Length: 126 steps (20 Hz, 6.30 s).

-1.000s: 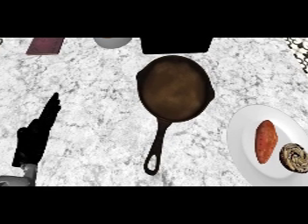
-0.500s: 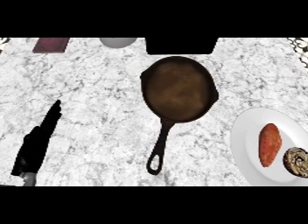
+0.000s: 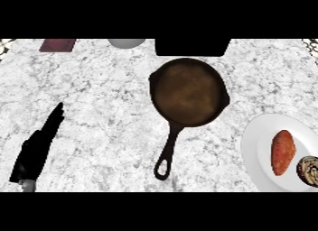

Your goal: Pick the sweet potato from the plate and place it in the pan

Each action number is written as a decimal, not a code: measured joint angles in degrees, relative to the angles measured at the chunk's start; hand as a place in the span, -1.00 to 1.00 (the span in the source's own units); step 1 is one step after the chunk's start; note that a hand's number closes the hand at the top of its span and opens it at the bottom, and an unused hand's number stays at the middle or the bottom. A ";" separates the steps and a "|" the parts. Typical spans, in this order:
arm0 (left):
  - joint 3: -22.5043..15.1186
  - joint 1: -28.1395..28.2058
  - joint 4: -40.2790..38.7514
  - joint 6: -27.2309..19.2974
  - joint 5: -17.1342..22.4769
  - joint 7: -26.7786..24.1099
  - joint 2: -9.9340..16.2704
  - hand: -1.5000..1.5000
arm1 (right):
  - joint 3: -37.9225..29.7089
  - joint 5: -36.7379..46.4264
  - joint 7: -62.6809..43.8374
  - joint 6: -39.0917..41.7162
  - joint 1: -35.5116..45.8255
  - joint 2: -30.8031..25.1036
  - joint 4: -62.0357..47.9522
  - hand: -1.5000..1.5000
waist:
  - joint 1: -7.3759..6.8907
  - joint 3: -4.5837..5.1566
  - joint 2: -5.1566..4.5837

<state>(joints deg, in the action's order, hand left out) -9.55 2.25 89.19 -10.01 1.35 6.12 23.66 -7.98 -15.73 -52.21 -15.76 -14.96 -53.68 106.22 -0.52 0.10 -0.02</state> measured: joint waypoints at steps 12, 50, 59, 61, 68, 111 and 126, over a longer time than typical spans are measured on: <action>-0.03 0.20 1.48 0.74 -2.22 1.43 -1.78 0.00 | 9.56 -3.59 -9.34 9.26 19.44 -0.85 -11.11 -1.00 | -0.85 -0.06 -0.21; 2.71 2.14 2.39 2.38 -6.03 1.07 -5.32 0.00 | 30.53 -6.57 -13.88 17.94 33.43 6.74 -29.22 -1.00 | 0.18 -0.06 0.06; 4.67 1.53 1.61 4.44 -5.75 1.17 -5.58 0.00 | 30.40 -3.70 -12.13 18.05 32.52 9.74 -32.75 -1.00 | 0.26 0.00 0.10; 4.23 1.99 2.52 4.23 -6.34 1.59 -6.25 0.00 | 30.24 -2.60 -11.49 17.87 32.17 10.50 -33.15 -1.00 | 0.23 0.30 0.33; 4.04 1.69 2.55 4.24 -7.82 2.23 -7.76 0.00 | 27.66 1.53 -9.48 16.67 31.82 12.54 -35.35 1.00 | 0.51 0.95 0.65; 6.81 0.76 1.98 7.63 -8.94 1.25 -8.43 0.00 | 30.11 44.92 19.80 5.00 57.62 24.25 -31.55 1.00 | -1.23 -0.07 -0.32; 6.84 -1.95 0.69 8.75 -9.36 1.33 -9.42 0.00 | 26.86 46.54 32.76 2.71 73.53 45.96 -74.35 1.00 | -2.86 -0.12 -1.22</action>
<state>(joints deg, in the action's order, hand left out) -2.70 0.30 89.88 -1.26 -8.01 7.45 14.24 18.88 30.82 -19.44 -13.04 58.56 -7.72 31.87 -3.38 -0.02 -1.24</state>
